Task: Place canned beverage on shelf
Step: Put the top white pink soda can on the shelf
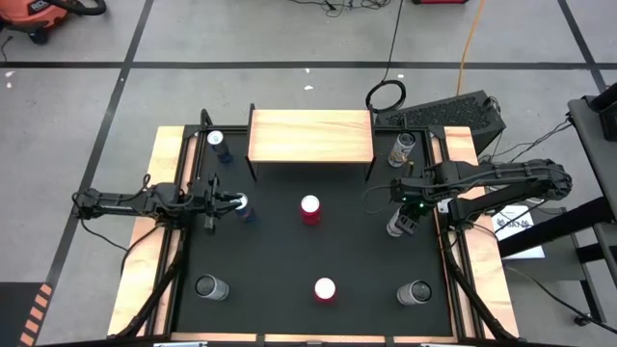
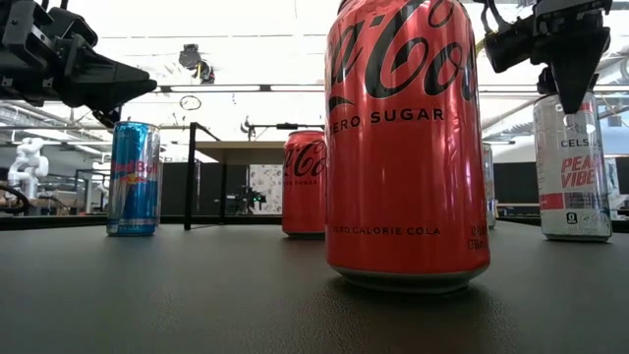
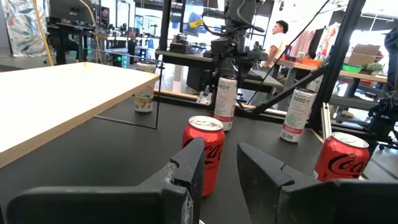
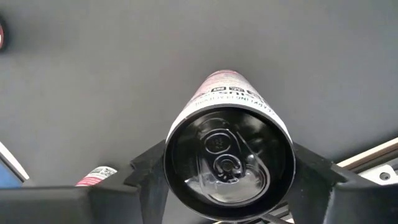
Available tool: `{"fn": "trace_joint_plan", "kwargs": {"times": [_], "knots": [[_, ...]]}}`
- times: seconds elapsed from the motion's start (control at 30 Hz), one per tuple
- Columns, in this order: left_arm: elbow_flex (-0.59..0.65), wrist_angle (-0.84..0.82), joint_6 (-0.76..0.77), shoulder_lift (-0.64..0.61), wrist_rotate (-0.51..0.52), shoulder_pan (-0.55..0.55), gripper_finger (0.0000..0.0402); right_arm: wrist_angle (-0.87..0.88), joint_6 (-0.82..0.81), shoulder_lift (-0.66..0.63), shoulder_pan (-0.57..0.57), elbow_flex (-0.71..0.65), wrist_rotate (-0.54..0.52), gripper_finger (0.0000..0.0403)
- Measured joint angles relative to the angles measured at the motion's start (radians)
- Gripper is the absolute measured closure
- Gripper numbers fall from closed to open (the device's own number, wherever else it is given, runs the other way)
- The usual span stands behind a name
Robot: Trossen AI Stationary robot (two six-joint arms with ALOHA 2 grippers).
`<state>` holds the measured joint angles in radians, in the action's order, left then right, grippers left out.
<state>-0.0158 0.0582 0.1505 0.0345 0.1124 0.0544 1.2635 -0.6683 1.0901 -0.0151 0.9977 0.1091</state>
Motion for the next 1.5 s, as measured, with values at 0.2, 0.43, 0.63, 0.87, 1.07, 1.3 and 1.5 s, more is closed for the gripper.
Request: {"fn": "trace_joint_plan", "kwargs": {"times": [0.2,0.43,0.63,0.87,1.07,1.3,1.5], "knots": [[0.000,0.000,0.000,0.000,0.000,0.000,0.0301,-0.010,0.000,0.000,0.000,0.000,-0.002,0.0175],[0.000,0.000,0.000,0.000,0.000,0.000,0.0301,-0.019,-0.001,0.000,0.000,0.000,-0.006,0.0178],[0.000,0.000,0.000,0.000,0.000,0.000,0.0301,-0.026,-0.001,0.001,0.000,0.000,-0.008,0.0178],[0.000,0.000,0.000,0.000,0.000,0.000,0.0301,-0.070,-0.025,0.002,0.000,-0.002,-0.011,0.0178],[0.000,0.000,0.000,0.000,0.000,0.000,0.0301,-0.119,-0.044,0.002,0.000,-0.002,-0.026,0.0178],[0.000,0.000,0.000,0.000,0.000,0.000,0.0301,-0.139,-0.046,0.002,0.001,0.021,-0.030,0.0178],[0.000,0.002,0.000,0.000,0.000,0.000,0.0301,-0.135,-0.033,0.002,0.003,0.097,-0.034,0.0178]]}}
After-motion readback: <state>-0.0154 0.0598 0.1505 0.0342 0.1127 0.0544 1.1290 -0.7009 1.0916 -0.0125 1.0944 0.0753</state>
